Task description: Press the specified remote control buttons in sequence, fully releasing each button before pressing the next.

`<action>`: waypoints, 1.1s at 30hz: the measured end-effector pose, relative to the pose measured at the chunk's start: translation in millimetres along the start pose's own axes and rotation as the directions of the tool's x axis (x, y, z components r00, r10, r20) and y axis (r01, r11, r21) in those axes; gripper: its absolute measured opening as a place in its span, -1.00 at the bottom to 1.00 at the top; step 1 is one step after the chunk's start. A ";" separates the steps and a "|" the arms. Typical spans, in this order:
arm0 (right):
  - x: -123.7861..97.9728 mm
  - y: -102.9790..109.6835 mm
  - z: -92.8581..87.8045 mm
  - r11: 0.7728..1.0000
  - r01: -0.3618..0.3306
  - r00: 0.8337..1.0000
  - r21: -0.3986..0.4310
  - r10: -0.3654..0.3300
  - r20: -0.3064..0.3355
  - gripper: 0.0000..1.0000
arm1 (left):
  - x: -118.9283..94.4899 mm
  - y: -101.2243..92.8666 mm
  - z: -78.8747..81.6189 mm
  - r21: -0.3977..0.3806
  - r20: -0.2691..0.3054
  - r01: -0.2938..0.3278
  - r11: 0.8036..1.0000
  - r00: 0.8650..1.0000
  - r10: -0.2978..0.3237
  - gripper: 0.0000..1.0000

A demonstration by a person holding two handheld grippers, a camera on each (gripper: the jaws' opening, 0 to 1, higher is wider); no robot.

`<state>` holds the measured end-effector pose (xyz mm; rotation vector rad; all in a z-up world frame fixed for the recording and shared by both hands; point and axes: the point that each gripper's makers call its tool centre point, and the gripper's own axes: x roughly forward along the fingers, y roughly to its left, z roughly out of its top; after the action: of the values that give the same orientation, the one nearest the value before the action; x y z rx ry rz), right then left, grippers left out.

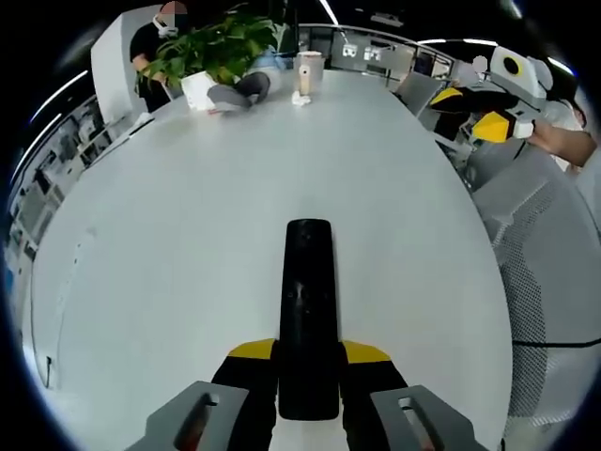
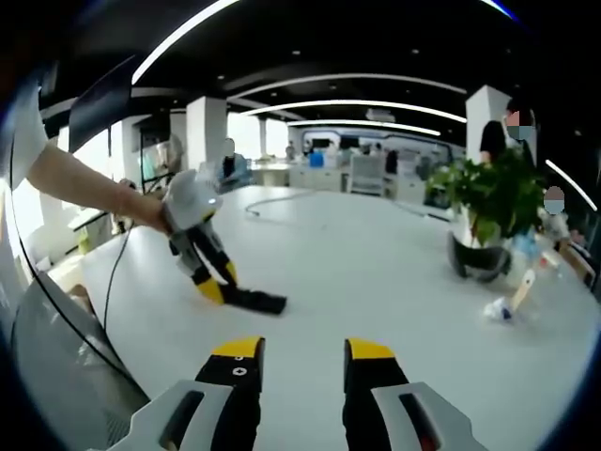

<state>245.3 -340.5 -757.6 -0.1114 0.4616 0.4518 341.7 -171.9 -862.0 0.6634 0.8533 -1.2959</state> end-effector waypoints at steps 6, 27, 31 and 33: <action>0.4 0.9 -1.4 1.000 -0.005 1.000 -0.001 0.005 -0.007 -0.40 | -0.7 -4.0 -1.1 -0.019 0.008 0.001 1.000 1.000 0.000 -0.52; 0.8 3.6 -1.5 1.000 -0.016 1.000 -0.010 0.015 -0.010 -0.43 | -5.2 -24.4 -7.9 -0.050 0.039 0.017 0.999 0.999 -0.015 -0.52; 1.3 4.8 -1.7 1.000 -0.021 1.000 -0.015 0.020 -0.013 -0.43 | -5.8 -29.0 -9.2 -0.050 0.041 0.021 0.999 0.999 -0.019 -0.52; 1.6 5.1 -2.3 1.000 -0.023 1.000 -0.018 0.023 -0.016 -0.43 | -6.0 -30.7 -9.6 -0.050 0.042 0.021 0.999 0.999 -0.018 -0.52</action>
<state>243.4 -335.8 -760.4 -0.1271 0.4744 0.4776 309.6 -165.9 -860.9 0.5875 0.8574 -1.2973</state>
